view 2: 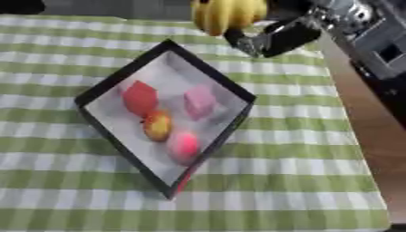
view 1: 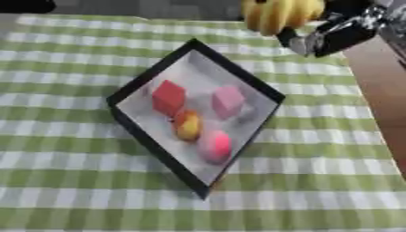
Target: Pick up objects on the table and place them in the box.
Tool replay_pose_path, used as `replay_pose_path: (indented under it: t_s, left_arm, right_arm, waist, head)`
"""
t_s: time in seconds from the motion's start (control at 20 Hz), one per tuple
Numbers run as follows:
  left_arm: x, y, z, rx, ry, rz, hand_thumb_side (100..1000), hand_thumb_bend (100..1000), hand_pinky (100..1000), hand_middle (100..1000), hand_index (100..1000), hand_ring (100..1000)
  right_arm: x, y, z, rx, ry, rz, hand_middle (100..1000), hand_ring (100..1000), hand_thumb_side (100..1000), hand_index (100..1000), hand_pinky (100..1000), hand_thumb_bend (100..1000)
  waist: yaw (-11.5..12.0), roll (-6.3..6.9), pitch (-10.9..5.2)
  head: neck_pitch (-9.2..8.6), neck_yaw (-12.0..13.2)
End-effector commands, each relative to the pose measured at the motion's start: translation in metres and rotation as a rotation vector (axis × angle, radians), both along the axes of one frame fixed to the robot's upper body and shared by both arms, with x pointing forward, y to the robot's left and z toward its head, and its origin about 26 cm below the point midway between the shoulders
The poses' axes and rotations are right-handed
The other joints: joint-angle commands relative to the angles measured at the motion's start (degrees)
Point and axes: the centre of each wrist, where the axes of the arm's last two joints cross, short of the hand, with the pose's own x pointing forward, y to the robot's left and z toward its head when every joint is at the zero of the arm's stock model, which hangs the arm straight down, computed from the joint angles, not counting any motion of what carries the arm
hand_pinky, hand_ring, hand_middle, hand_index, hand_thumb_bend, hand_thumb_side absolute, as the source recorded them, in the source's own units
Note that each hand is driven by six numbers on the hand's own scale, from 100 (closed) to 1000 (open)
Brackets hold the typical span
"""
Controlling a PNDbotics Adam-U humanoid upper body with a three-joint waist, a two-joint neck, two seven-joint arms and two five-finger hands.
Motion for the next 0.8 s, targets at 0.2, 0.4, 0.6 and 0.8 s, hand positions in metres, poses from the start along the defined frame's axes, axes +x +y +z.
replay_pose_path:
  t_s: [0.2,0.4,0.6,0.8]
  left_arm:
    - [-0.002,0.007,0.009,0.036,-0.026,0.024,634,379,758,733,770,725]
    - [-0.002,0.006,0.009,0.031,-0.025,0.024,637,380,758,733,770,724]
    - [-0.002,0.004,0.009,0.025,-0.028,0.016,638,381,758,732,770,724]
    - [-0.002,0.004,0.008,0.02,-0.023,0.011,641,382,757,731,769,724]
  right_arm:
    - [-0.017,0.033,-0.009,-0.143,0.016,0.005,655,732,117,773,725,100]
    - [-0.016,0.046,-0.022,-0.204,0.078,-0.022,657,739,147,779,725,100]
    - [-0.008,0.049,-0.033,-0.248,0.128,-0.045,659,743,159,783,726,100]
    - [0.003,0.047,-0.045,-0.257,0.152,-0.088,661,746,173,786,727,100]
  waist:
    - [0.03,1.21,-1.84]
    - [0.27,1.29,-1.34]
    - [0.66,1.38,-0.71]
    - [1.06,1.32,-0.09]
  head:
    - [0.33,2.23]
    - [0.33,3.14]
    - [0.33,3.37]
    - [0.33,2.43]
